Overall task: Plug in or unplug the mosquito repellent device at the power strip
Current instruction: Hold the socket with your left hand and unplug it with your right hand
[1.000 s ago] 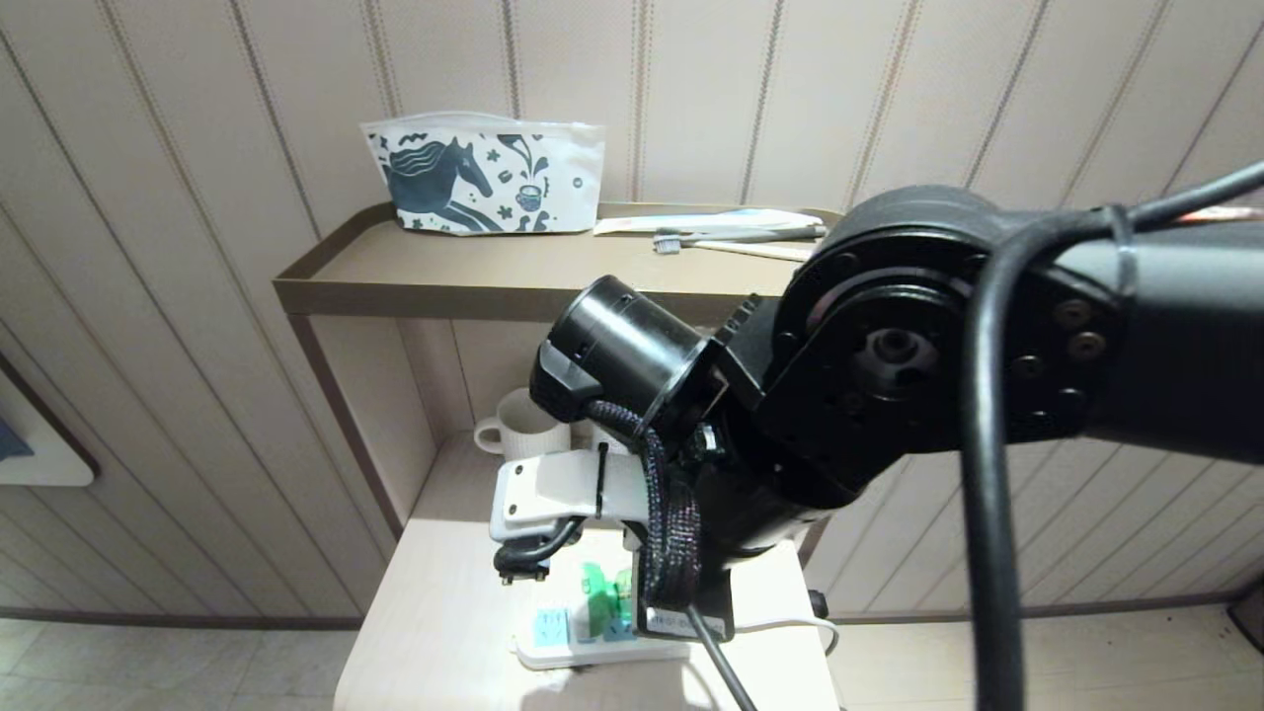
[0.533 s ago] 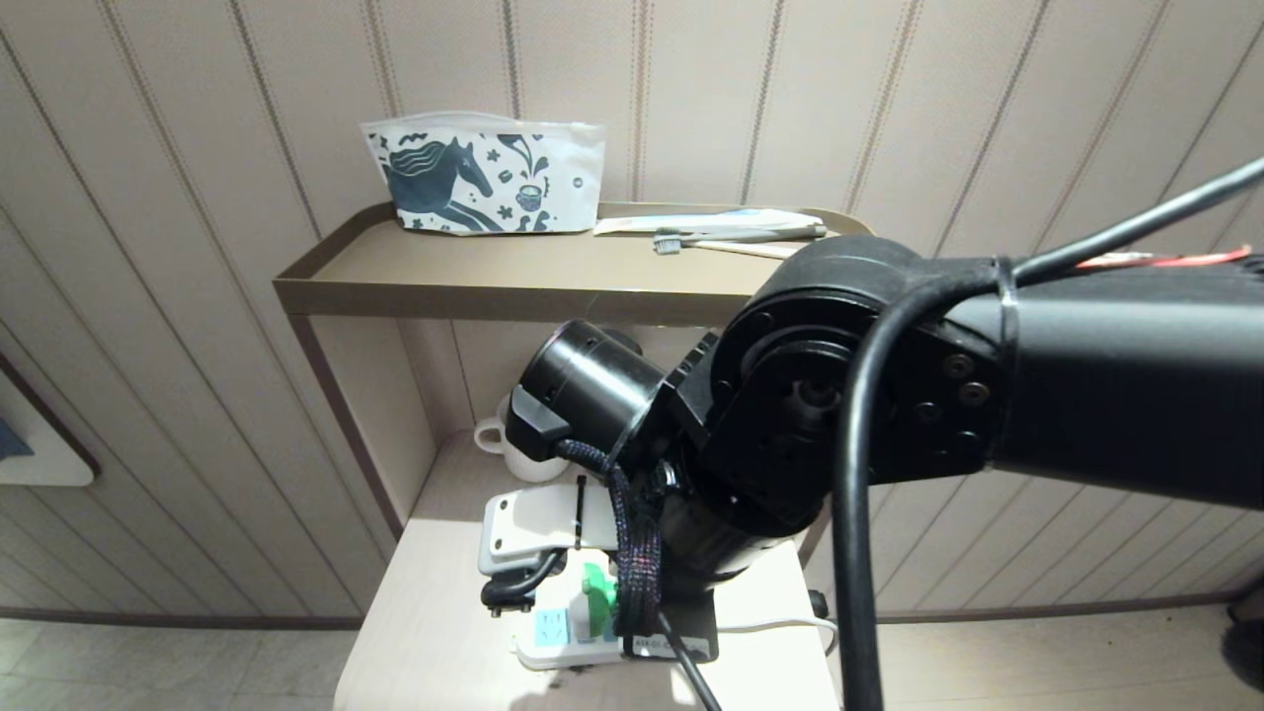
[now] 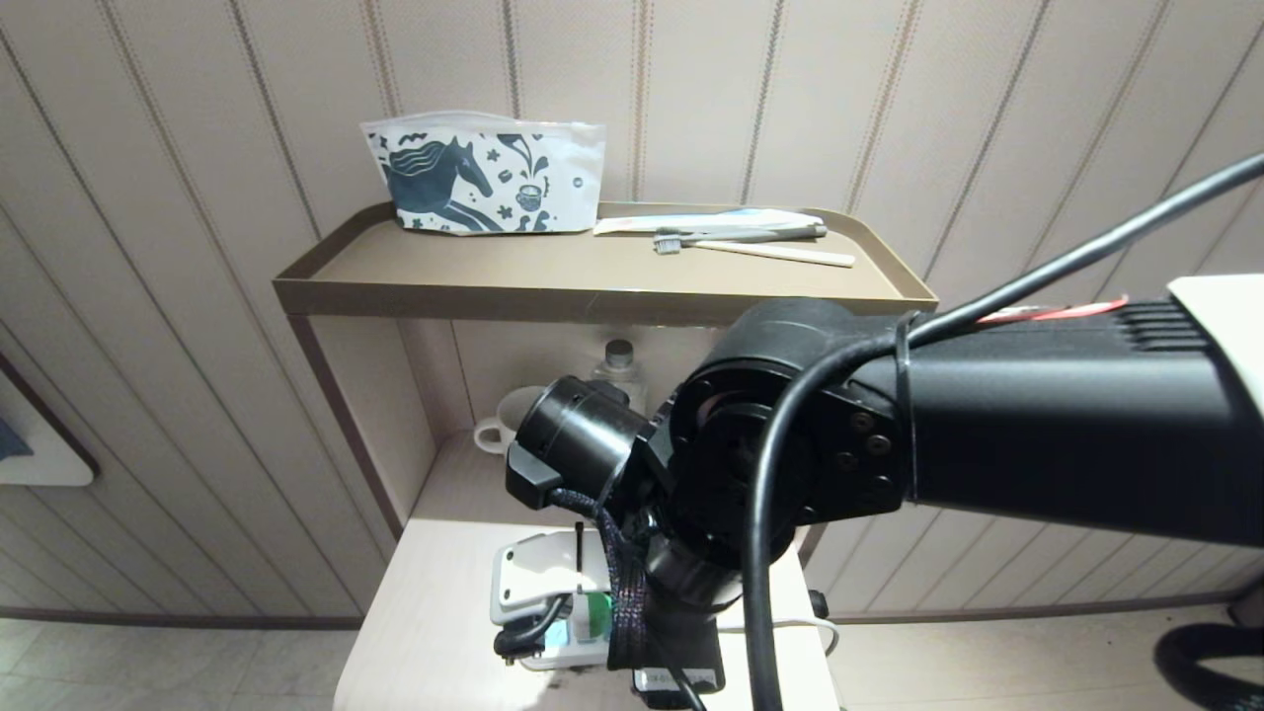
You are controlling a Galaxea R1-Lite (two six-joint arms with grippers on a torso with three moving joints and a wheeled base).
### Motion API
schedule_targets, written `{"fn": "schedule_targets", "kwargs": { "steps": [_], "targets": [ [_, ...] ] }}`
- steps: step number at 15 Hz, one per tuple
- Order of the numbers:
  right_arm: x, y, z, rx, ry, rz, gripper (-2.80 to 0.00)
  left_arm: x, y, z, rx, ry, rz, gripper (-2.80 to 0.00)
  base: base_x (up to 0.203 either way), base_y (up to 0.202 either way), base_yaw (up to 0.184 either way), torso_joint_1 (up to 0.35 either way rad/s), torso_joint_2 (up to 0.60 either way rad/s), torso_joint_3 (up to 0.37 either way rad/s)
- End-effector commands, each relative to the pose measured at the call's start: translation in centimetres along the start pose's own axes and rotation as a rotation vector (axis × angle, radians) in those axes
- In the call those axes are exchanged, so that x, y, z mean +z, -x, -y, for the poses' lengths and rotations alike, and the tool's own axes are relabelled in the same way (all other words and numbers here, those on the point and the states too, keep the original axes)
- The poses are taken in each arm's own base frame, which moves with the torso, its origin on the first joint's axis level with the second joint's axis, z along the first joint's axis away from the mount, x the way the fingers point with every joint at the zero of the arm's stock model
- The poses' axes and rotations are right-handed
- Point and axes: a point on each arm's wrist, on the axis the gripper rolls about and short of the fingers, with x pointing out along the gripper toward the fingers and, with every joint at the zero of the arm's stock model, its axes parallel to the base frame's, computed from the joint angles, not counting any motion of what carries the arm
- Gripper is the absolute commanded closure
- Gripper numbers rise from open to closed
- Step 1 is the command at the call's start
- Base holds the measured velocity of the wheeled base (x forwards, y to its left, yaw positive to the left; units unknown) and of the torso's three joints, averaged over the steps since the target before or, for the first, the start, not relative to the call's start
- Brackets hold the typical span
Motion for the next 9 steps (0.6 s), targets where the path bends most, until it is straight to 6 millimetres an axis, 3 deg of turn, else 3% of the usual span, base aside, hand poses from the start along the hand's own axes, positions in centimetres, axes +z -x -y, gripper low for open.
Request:
{"fn": "schedule_targets", "kwargs": {
  "steps": [1,9],
  "targets": [
    [-0.1,-0.7,-0.3,0.016,0.015,-0.025,-2.8,0.0,0.0,0.0,0.0,0.0,0.0,0.0,0.0,0.0,0.0,0.0,0.0,0.0],
    [2.3,-4.9,0.7,-0.028,0.001,0.035,-2.8,0.0,0.0,0.0,0.0,0.0,0.0,0.0,0.0,0.0,0.0,0.0,0.0,0.0]
  ]
}}
